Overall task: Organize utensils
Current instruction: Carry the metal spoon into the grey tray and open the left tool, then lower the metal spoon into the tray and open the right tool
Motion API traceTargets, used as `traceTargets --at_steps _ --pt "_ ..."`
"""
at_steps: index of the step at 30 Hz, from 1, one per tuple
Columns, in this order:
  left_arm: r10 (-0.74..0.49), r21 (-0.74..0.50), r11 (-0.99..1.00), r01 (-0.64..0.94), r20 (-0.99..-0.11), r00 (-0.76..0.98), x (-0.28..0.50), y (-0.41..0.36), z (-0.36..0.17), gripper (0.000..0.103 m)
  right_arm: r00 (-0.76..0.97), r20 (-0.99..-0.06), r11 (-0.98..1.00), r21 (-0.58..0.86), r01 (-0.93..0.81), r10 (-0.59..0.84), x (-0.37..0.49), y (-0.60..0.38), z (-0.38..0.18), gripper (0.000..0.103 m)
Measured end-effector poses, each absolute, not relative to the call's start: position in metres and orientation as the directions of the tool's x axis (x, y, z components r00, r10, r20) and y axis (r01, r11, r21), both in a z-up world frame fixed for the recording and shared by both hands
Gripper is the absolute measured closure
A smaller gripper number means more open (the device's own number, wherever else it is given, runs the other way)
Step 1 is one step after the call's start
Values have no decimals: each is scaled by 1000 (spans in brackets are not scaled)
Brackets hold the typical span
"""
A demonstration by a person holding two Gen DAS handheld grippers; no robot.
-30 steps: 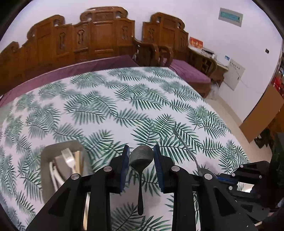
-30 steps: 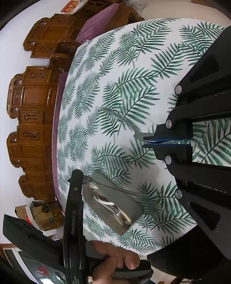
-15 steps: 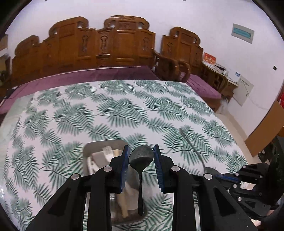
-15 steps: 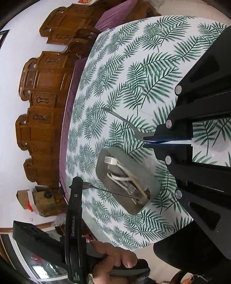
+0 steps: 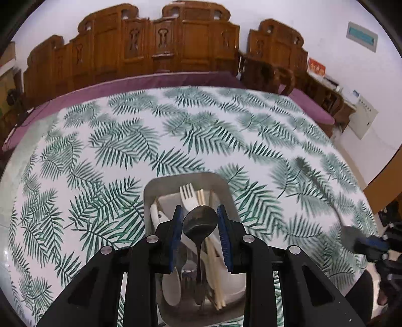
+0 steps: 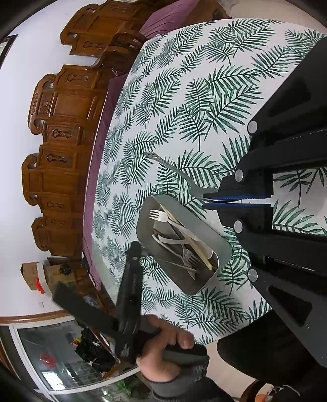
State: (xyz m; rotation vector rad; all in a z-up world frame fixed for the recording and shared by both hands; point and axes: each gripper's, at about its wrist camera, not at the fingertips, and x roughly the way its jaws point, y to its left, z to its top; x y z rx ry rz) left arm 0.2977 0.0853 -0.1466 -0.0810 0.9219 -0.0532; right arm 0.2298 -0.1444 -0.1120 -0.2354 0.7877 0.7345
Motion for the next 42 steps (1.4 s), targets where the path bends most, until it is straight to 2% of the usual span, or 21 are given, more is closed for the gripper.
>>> traceTargets --at_steps 20,28,42 --pt "-61 -82 996 -20 -861 504 335 91 -206 76 461 -735 732 71 -678 498 244 -139 -122 100" --pt "-75 -112 993 -36 -841 536 312 103 -191 68 450 -728 709 72 -701 518 243 -122 -118 100" --pt "-58 -118 991 -65 -807 588 246 133 -158 65 363 -733 624 105 -774 575 237 -57 -120 100"
